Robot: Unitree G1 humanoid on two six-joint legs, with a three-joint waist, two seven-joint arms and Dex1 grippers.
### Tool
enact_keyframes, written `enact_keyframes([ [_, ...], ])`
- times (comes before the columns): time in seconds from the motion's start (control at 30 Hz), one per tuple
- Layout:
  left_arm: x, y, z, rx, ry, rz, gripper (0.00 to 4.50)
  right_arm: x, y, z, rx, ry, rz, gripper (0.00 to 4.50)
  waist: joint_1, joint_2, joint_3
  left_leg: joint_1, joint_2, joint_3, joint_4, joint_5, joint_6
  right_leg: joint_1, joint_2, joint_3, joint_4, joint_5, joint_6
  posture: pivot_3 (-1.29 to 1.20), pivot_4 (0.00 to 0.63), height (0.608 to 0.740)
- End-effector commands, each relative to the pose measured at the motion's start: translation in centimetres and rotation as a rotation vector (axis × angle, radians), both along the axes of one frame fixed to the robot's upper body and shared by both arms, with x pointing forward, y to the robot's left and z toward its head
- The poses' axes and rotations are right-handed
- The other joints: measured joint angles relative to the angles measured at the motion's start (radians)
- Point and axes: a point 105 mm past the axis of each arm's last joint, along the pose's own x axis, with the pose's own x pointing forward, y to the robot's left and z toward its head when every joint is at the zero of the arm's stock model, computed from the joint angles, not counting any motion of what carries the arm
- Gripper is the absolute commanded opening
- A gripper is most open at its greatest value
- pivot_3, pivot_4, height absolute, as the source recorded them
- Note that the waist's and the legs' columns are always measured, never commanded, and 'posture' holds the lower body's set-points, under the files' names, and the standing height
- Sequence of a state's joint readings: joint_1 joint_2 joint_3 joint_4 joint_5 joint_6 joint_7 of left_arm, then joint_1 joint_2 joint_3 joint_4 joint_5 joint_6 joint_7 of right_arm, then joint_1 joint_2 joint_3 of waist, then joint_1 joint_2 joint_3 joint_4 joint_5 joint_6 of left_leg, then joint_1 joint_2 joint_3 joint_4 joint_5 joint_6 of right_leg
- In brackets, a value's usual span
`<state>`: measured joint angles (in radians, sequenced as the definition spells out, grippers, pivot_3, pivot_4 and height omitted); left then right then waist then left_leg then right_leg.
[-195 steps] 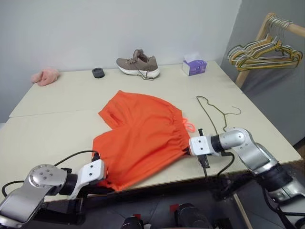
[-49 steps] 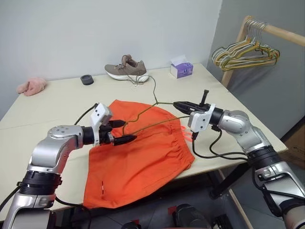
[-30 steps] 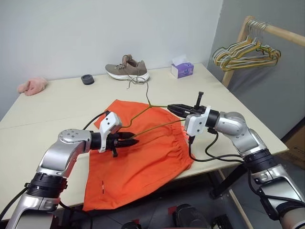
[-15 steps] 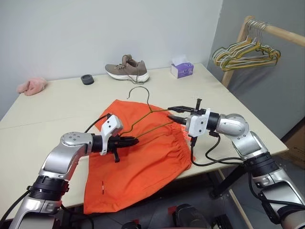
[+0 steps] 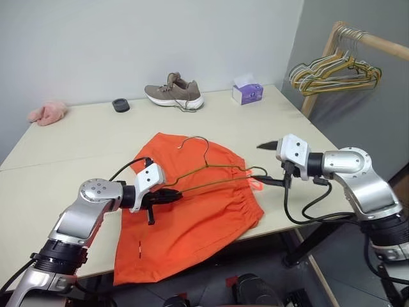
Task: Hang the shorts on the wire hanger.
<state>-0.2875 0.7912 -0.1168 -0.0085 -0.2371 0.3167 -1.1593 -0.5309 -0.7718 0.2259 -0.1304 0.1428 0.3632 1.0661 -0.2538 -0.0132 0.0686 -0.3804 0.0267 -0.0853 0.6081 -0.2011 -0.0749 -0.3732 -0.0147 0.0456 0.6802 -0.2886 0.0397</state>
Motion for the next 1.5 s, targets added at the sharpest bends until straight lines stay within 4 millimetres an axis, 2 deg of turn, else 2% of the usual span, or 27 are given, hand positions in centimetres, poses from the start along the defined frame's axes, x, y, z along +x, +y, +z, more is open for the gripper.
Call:
enact_keyframes([
  [0.03,-0.1,-0.5,1.2,0.029,-0.058,-0.06,0.0,-0.5,0.6,0.4,-0.059,0.0,0.066,4.49,-0.008,0.0,0.0,0.0,0.0,0.0,0.0,0.0,0.0,0.0,0.0,0.0,0.0,0.0,0.0,-0.24,0.007,0.74],
  [0.17,-0.2,-0.4,1.3,0.04,-0.065,-0.068,0.0,-1.1,1.1,-0.4,-0.11,0.046,0.116,4.49,-0.022,0.0,0.0,0.0,0.0,0.0,0.0,0.0,0.0,0.0,0.0,0.0,0.0,0.0,0.0,-0.23,0.006,0.74],
  [0.33,-0.5,-0.7,1.4,0.059,-0.077,-0.092,0.0,-1.7,2.6,-1.9,-0.181,0.126,0.183,4.49,-0.025,-0.001,0.001,0.0,0.0,0.0,0.0,0.0,0.0,0.0,0.0,0.0,0.0,0.003,0.005,-0.22,0.002,0.74],
  [0.47,-0.8,-0.9,1.4,0.071,-0.083,-0.101,0.0,-2.2,3.5,-2.4,-0.212,0.161,0.224,3.26,-0.022,-0.001,0.001,-0.001,0.0,0.0,0.0,0.0,0.0,0.0,0.0,0.0,0.0,0.003,0.005,-0.21,0.001,0.74],
  [0.53,-1.0,-1.0,1.4,0.07,-0.083,-0.101,0.0,-2.3,3.8,-2.7,-0.224,0.167,0.234,2.45,-0.022,-0.001,0.001,-0.001,0.0,0.0,-0.001,0.0,0.0,0.0,0.0,0.0,0.0,0.003,0.005,-0.21,0.0,0.74],
  [0.77,-1.5,-0.8,1.0,0.083,-0.082,-0.101,0.0,-2.3,4.6,-3.1,-0.22,0.179,0.241,0.08,-0.02,-0.002,0.001,-0.001,0.0,-0.001,-0.001,0.0,0.0,0.0,0.0,-0.001,0.0,0.003,0.005,-0.2,0.0,0.74],
  [1.0,-1.1,-0.9,0.8,0.046,-0.076,-0.045,0.0,-2.4,4.8,-3.0,-0.208,0.177,0.242,0.03,-0.016,-0.002,0.001,-0.001,0.0,-0.001,0.0,0.0,0.0,0.0,0.0,-0.001,0.0,0.003,0.005,-0.2,0.0,0.74],
  [1.1,-1.1,-1.2,1.3,0.001,-0.059,-0.042,0.69,-2.3,4.7,-3.0,-0.202,0.184,0.231,0.0,-0.015,-0.002,0.001,-0.001,0.0,-0.001,0.0,0.0,0.0,0.0,0.0,-0.001,0.0,0.003,0.005,-0.2,0.0,0.74],
  [1.33,-0.7,-0.7,1.7,-0.049,-0.071,0.001,2.79,-2.3,3.9,-3.1,-0.204,0.194,0.208,0.0,-0.015,-0.002,0.001,-0.001,0.0,-0.001,0.0,0.0,0.0,0.0,0.0,-0.001,0.0,0.003,0.005,-0.2,0.0,0.74],
  [1.5,-0.6,0.6,2.6,-0.158,-0.042,0.107,2.79,-1.9,2.1,-3.2,-0.189,0.216,0.129,0.0,-0.014,-0.002,0.001,-0.001,0.0,-0.001,0.0,0.0,0.0,0.0,0.0,-0.001,0.0,0.003,0.005,-0.2,0.0,0.74],
])
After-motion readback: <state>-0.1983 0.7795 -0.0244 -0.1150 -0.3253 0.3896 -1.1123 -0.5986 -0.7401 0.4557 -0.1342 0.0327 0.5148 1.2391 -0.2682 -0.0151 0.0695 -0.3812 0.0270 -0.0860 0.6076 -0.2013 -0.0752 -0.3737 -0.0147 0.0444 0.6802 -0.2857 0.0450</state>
